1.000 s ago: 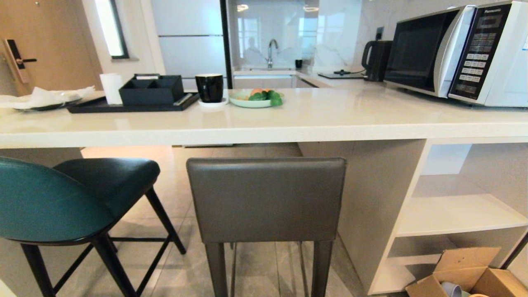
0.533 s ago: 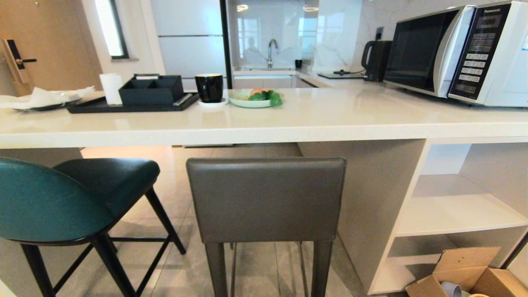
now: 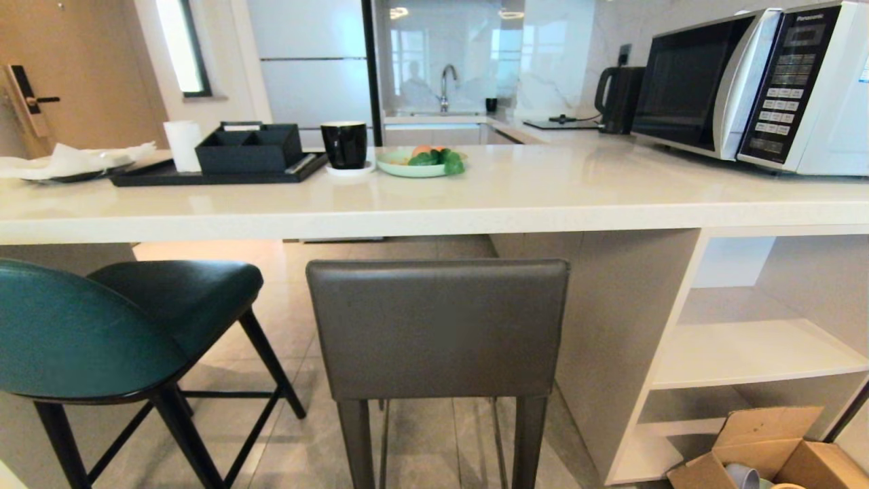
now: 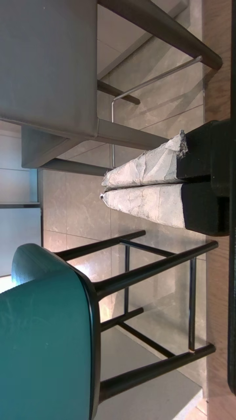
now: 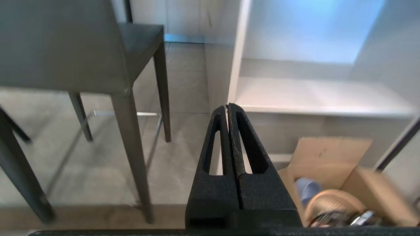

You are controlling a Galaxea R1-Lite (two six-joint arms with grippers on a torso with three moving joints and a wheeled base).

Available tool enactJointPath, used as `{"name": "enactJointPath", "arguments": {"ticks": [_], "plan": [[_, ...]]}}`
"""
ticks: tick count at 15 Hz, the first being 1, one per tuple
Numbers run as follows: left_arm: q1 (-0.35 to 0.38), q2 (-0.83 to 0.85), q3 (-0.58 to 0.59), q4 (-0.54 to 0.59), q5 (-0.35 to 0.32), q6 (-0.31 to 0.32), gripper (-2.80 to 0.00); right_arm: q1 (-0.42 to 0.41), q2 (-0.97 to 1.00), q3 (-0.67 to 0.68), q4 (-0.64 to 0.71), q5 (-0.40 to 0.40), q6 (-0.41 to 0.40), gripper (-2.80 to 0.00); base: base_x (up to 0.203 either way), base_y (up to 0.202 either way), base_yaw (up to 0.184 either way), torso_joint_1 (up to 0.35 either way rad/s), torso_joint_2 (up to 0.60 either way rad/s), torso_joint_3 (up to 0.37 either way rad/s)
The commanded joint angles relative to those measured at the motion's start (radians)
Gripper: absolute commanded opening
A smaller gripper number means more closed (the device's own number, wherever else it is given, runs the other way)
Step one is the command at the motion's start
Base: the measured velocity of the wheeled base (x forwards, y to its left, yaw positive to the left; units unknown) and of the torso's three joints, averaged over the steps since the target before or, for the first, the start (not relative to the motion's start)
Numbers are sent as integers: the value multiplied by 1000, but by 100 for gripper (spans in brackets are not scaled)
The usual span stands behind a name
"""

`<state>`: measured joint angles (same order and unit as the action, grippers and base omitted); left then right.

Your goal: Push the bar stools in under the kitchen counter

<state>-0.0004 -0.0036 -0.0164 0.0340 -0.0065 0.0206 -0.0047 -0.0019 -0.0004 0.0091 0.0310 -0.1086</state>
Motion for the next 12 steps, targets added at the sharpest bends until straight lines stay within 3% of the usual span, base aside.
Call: {"name": "enactJointPath", "arguments": {"ticks": [1, 9, 12], "plan": [[0, 4, 0, 1, 4, -4, -280, 0, 2, 0, 3, 22, -33, -280, 0, 0, 0, 0, 0, 0], [2, 4, 1, -3, 8, -21, -280, 0, 2, 0, 5, 16, -17, -280, 0, 0, 0, 0, 0, 0], [2, 4, 1, -3, 8, -21, -280, 0, 2, 0, 3, 14, -10, -280, -184, 0, 0, 1, 4, 2]]}}
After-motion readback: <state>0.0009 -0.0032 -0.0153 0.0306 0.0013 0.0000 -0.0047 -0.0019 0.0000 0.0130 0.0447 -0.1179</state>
